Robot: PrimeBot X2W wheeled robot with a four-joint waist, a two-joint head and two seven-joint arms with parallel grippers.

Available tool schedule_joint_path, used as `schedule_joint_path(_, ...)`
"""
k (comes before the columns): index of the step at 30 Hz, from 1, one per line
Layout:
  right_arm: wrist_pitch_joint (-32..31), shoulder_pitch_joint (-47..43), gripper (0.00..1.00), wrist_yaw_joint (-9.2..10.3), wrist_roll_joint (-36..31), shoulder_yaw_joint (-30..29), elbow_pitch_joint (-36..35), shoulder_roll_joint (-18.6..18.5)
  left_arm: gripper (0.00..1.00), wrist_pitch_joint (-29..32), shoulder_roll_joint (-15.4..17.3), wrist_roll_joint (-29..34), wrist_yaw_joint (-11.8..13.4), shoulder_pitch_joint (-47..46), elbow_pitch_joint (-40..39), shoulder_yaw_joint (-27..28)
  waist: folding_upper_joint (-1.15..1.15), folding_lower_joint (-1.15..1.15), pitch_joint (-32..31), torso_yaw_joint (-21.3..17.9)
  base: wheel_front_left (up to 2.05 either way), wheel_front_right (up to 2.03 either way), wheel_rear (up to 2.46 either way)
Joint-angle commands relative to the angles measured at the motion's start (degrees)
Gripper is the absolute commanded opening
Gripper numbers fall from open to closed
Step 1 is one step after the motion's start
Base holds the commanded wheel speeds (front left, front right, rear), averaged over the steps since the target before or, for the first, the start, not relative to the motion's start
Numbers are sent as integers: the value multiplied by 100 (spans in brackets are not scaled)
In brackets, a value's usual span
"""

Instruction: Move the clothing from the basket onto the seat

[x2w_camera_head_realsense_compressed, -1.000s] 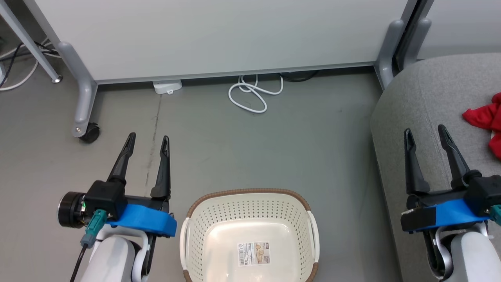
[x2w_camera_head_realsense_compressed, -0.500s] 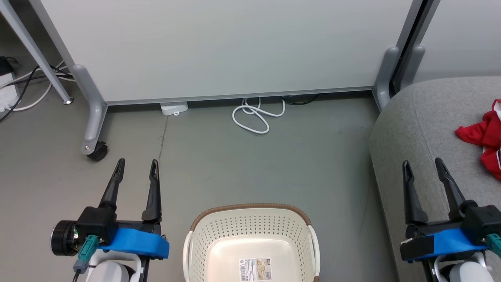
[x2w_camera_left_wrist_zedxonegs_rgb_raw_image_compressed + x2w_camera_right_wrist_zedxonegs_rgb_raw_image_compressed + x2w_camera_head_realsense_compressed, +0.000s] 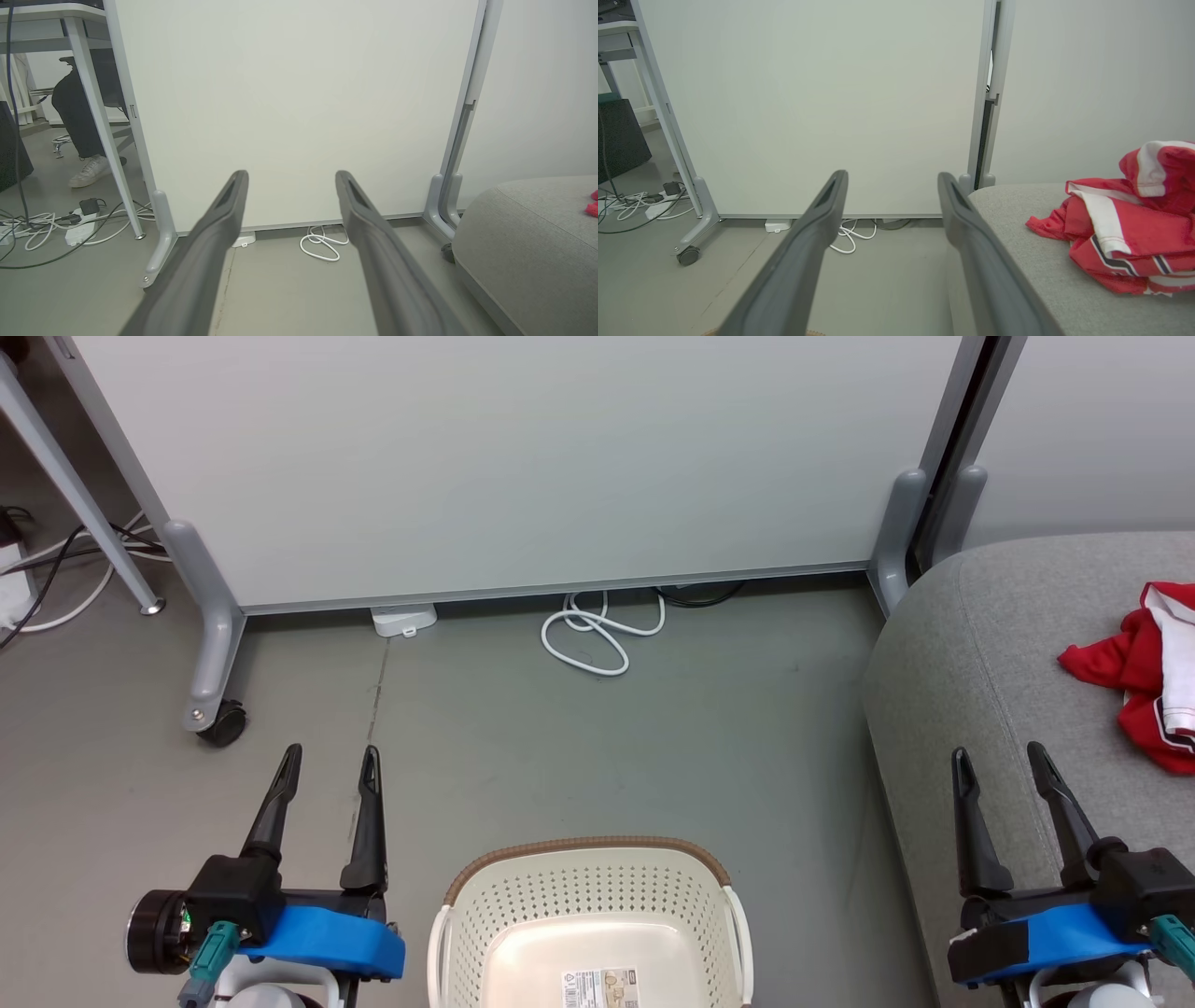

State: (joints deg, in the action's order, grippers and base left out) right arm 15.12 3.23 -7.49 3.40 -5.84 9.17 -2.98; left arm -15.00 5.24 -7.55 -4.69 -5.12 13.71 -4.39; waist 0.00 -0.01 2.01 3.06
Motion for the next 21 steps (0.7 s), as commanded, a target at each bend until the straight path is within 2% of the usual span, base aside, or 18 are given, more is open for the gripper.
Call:
schedule_joint_path(1,5,-67,100,-1,51,12,13,14,100,-27,-5,43,-27,24,5,44,0,1,1,-13,0,0,0)
schedule_joint_path(14,5,-5,100,-2,118,22,50,14,100,-27,-71,163,-110,-32,21,119,0,1,61,-64,0,0,0)
schedule_joint_path(15,0,-1,0,0,103,23,52,3,0,2,-66,152,-97,4,35,92,0,1,63,-64,0,0,0)
schedule_joint_path(18,-23,-25,0,1,138,18,220,18,0,38,-88,131,-95,102,189,89,0,1,62,-66,0,0,0)
schedule_joint_path(21,-157,44,0,1,489,-38,290,17,0,166,-94,-215,-103,45,233,179,0,1,56,-72,0,0,0)
